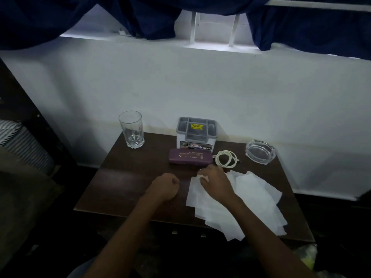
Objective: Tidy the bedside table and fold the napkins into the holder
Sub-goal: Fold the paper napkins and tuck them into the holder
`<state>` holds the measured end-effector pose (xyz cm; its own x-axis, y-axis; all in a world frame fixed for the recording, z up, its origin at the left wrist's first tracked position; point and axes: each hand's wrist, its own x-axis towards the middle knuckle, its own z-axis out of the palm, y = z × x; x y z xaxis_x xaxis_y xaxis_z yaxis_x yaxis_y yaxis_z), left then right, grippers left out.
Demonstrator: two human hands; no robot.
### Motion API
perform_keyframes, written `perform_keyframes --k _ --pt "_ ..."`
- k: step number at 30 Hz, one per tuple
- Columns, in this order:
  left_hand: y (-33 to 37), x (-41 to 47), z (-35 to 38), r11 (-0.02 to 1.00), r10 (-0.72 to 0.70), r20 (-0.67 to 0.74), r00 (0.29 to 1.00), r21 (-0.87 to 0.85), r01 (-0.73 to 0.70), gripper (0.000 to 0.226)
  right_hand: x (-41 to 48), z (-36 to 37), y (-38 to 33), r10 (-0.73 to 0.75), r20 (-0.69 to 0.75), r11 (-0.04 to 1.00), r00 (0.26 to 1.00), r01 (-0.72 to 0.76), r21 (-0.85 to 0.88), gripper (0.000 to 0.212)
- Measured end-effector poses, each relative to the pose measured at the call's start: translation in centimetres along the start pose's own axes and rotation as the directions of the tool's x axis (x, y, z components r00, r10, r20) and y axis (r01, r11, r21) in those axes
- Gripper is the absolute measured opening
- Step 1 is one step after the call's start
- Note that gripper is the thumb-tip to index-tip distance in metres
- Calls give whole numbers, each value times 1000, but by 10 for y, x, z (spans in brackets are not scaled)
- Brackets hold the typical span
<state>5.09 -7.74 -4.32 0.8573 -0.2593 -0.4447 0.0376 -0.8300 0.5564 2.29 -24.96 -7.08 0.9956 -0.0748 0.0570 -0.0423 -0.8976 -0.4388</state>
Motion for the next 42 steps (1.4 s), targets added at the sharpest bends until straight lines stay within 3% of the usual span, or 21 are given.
perform_keyframes --k 4,6,8,10,12,15,17,20,22,24,28,31,33,35,37,40,42 --pt "-6 9 -1 1000 1 -23 1000 -25 -2 30 9 18 -14 -41 -22 977 999 36 -209 26" --pt "-7 9 -3 999 17 -38 999 -50 -19 30 11 19 -16 -30 -16 974 999 26 -224 17" --pt "-9 8 -6 997 36 -50 998 -70 -40 30 16 14 -18 0 -37 993 999 -5 -115 11" --pt "-8 5 -10 990 70 -53 996 -118 -76 30 18 -1 -20 81 -36 989 996 -75 125 22" --pt "-2 -1 -13 966 129 -62 990 -218 -140 31 17 -22 -25 175 1 892 985 -159 424 25" --pt "16 -13 -14 827 189 -61 980 -527 -193 39 9 -49 -33 250 -15 688 968 -167 706 5" --pt "28 -20 -14 677 172 3 985 -727 -116 39 5 -57 -35 325 -29 582 945 -176 794 7" --pt "38 -20 -12 458 147 7 989 -887 -62 32 4 -57 -33 453 21 433 891 -240 869 9" --pt "41 -17 -9 400 113 8 994 -916 -39 30 3 -56 -31 512 115 293 851 -299 908 8" --pt "45 -15 -3 437 73 19 997 -899 -15 31 1 -53 -29 546 177 220 819 -345 912 9" --pt "53 -11 8 452 89 111 990 -890 59 60 -3 -52 -27 558 137 263 818 -331 906 18" --pt "57 -13 8 321 156 281 947 -921 221 77 -4 -53 -22 563 109 288 819 -318 903 18" --pt "60 -17 8 256 194 307 932 -933 254 63 -3 -53 -20 554 100 301 826 -311 902 17" --pt "62 -20 11 271 158 284 946 -933 235 39 -1 -52 -18 543 90 329 835 -310 892 17" --pt "59 -17 15 305 96 250 963 -929 210 37 -1 -53 -17 516 85 365 852 -309 878 16" --pt "56 -13 12 224 51 184 982 -960 169 37 0 -59 -11 486 69 380 871 -282 881 12" --pt "52 -7 7 147 -6 102 995 -984 102 38 0 -61 2 492 -2 502 870 -282 817 17"
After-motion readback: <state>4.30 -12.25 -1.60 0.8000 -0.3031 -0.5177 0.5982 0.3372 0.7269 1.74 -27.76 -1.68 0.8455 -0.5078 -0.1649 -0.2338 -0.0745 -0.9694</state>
